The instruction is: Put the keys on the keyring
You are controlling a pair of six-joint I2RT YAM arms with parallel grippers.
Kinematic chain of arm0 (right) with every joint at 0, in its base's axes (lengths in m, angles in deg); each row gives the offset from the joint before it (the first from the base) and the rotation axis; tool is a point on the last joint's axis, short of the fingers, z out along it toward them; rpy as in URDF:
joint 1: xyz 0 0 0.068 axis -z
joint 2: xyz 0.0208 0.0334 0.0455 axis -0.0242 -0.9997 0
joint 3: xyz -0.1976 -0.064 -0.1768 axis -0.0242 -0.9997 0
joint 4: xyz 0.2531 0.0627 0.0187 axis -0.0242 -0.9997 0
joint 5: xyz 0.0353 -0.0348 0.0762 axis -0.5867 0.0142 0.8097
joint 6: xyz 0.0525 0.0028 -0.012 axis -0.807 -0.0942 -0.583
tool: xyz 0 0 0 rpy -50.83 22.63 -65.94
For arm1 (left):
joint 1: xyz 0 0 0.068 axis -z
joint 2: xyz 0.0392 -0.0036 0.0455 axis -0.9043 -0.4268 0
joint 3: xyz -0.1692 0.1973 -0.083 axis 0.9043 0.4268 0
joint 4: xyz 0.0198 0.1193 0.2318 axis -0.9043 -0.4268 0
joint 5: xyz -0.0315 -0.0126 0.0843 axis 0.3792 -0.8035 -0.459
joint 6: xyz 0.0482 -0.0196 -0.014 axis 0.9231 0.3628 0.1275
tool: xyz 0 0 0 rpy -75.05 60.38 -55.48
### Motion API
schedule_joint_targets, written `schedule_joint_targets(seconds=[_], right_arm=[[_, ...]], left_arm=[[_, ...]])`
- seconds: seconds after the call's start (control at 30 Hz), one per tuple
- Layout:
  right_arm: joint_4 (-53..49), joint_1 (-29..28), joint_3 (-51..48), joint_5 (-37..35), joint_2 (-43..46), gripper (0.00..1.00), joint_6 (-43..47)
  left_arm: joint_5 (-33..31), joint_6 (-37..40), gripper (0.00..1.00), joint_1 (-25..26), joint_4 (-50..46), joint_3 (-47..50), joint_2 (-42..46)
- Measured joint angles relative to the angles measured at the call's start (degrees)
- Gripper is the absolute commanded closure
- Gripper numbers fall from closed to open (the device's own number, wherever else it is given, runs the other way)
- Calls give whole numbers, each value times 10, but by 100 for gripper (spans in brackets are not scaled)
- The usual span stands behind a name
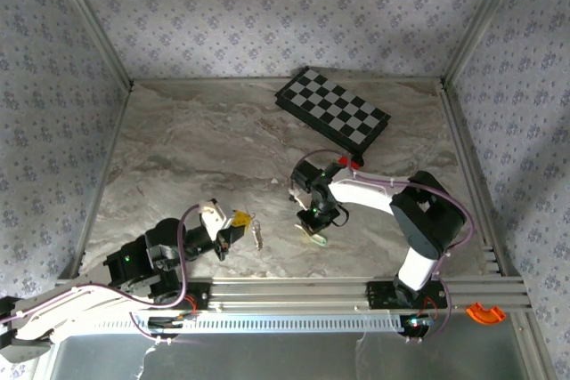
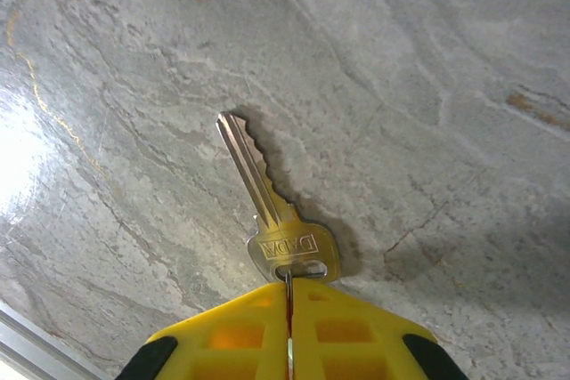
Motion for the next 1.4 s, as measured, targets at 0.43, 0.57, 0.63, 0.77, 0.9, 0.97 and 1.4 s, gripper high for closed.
schedule_joint_targets(seconds=[0.43, 0.57, 0.63, 0.77, 0.9, 0.97, 1.4], right_arm=[[50, -33, -76, -14, 199, 100, 24], [82, -42, -95, -13, 309, 100, 44], [100, -46, -101, -7, 361, 100, 59], [161, -64, -107, 8, 458, 100, 89], [241, -73, -107, 47, 506, 100, 95], [259, -78, -98, 63, 506, 100, 95], [250, -113, -73, 62, 521, 100, 79]], left_arm=[[5, -1, 100, 0, 0, -1, 0], [16, -1, 100, 0, -3, -11, 0], [21, -1, 100, 0, -3, -19, 0], [35, 0, 100, 0, 7, -28, -1], [61, 5, 100, 0, 7, -55, -18], [78, 5, 100, 0, 10, -69, -25], [167, 8, 100, 0, 27, -121, -110]])
